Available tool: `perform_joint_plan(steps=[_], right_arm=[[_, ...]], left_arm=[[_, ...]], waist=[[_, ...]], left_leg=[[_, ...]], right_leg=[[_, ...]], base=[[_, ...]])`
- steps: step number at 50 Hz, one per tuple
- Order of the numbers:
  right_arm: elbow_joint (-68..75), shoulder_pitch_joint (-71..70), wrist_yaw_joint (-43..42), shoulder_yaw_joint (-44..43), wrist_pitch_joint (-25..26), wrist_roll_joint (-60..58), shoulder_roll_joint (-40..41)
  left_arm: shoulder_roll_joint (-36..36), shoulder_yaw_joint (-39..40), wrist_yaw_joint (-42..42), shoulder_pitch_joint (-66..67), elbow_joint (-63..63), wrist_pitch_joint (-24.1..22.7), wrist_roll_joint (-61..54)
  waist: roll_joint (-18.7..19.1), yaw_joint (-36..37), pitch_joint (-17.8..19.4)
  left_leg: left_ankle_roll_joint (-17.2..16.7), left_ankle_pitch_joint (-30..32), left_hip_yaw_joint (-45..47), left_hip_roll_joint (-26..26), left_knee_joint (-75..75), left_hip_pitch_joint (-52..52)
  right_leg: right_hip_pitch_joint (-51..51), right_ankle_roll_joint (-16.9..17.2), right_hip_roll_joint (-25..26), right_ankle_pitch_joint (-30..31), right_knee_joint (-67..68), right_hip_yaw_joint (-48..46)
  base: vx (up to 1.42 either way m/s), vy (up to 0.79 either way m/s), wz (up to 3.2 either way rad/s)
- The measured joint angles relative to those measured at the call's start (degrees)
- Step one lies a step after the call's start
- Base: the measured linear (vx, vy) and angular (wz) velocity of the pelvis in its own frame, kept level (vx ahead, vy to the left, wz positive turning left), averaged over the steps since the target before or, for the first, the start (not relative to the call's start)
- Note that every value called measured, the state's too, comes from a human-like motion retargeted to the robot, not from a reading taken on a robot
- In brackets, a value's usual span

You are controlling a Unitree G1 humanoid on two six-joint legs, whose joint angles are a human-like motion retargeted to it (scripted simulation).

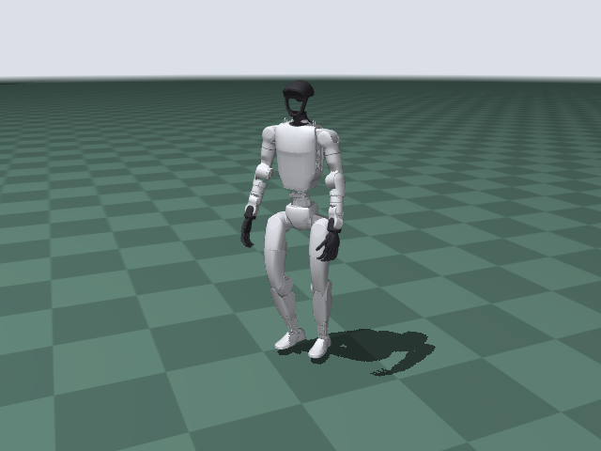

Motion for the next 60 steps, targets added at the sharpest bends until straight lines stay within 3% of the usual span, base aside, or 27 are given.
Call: perform_joint_plan(steps=[40, 60], right_arm=[[1.2, 0.2, 3.0, 0.0, -0.2, 4.6, 0.3], [1.0, 0.6, 1.7, 1.3, -0.8, 5.1, 0.1]], left_arm=[[-0.3, -1.0, -2.3, -1.5, 0.0, -0.2, -1.9], [-0.9, -0.7, 0.3, -2.8, 0.0, -0.6, -2.0]], waist=[[-0.3, 0.9, 0.3], [-0.5, 1.4, 0.7]], left_leg=[[-0.8, 0.0, -1.6, 0.1, 1.0, -1.2], [-1.5, 1.4, -2.1, 0.0, -2.3, -0.7]], right_leg=[[0.1, 0.0, -0.3, 0.1, 0.2, -1.9], [-1.1, -0.1, -0.7, -0.2, 1.4, -2.7]], base=[[0.00, 0.00, 0.00], [0.00, 0.00, 0.00]])
